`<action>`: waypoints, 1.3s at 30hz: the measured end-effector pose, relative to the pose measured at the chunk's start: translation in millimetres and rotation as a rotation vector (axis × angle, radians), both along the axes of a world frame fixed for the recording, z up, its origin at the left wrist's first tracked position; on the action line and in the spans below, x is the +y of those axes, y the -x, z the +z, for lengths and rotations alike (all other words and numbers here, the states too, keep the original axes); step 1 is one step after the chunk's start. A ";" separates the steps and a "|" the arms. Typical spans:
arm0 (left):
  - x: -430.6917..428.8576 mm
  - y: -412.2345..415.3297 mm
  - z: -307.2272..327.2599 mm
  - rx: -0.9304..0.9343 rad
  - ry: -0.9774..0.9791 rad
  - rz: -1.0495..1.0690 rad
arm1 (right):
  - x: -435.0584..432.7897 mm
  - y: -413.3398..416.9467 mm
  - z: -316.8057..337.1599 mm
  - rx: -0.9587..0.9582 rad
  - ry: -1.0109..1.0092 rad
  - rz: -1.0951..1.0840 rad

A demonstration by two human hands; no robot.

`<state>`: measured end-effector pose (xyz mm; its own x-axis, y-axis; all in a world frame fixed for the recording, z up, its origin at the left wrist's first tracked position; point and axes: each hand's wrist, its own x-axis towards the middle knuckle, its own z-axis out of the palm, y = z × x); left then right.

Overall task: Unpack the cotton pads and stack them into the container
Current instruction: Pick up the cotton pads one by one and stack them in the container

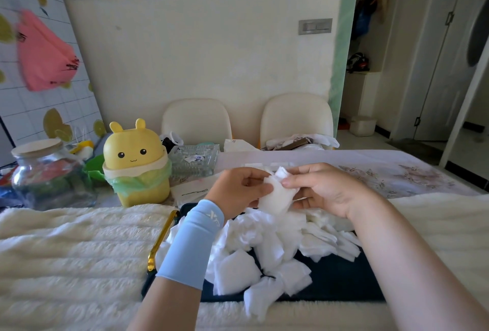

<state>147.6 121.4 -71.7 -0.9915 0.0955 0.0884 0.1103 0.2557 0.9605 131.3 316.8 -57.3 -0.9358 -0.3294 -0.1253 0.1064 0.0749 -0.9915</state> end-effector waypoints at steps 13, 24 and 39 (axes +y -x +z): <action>-2.7 -3.5 3.8 -0.111 -0.190 0.017 | 8.2 3.3 11.4 0.411 0.096 -0.476; 5.3 -6.9 8.0 -0.201 -0.408 -0.088 | -19.4 -11.0 9.4 0.567 -0.153 -0.253; 4.1 -13.2 14.4 -0.131 -0.302 -0.205 | -8.5 -12.9 14.1 0.434 -0.177 -0.208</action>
